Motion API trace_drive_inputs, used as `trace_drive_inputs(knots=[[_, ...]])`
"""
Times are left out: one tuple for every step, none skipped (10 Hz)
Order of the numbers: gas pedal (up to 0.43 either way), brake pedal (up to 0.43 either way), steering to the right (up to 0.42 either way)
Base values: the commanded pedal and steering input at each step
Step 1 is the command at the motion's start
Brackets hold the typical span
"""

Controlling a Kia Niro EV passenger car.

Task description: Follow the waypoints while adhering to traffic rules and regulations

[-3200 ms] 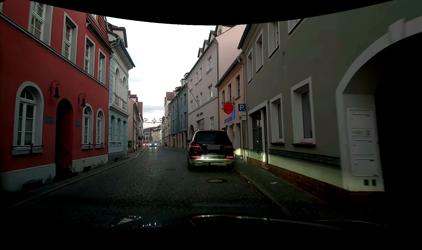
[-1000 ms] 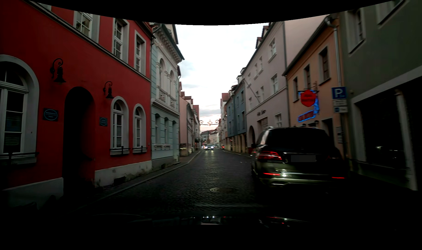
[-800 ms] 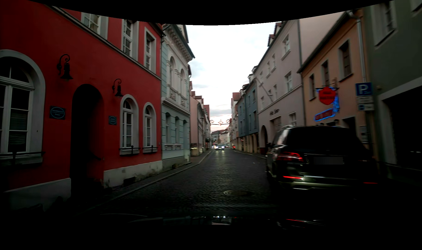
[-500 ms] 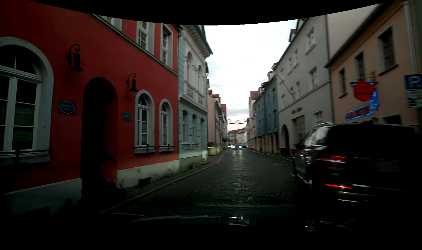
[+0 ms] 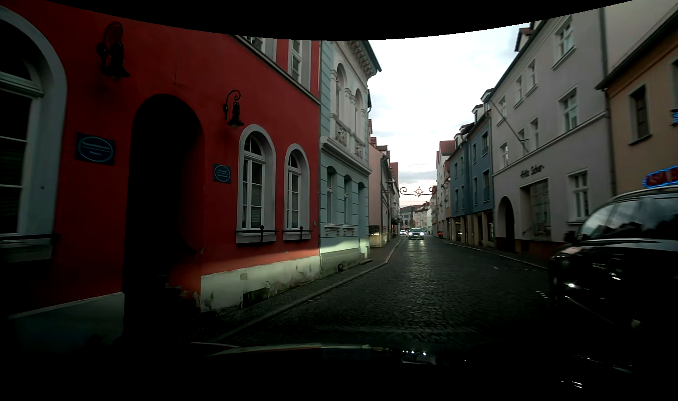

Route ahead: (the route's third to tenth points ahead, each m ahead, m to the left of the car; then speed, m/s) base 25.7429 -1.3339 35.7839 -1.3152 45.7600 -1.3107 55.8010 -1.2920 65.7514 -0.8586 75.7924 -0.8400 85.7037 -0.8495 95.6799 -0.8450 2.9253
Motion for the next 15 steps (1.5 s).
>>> trace_drive_inputs(knots=[[0.169, 0.0, -0.026], [0.169, 0.0, 0.012], [0.169, 0.0, 0.045], [0.169, 0.0, 0.082], [0.157, 0.0, 0.123], [0.157, 0.0, 0.157], [0.157, 0.0, 0.179], [0.157, 0.0, 0.201], [0.157, 0.0, 0.221], [0.157, 0.0, 0.235], [0.157, 0.0, 0.251], [0.157, 0.0, 0.255], [0.157, 0.0, 0.255], [0.157, 0.0, 0.255], [0.157, 0.0, 0.256]])
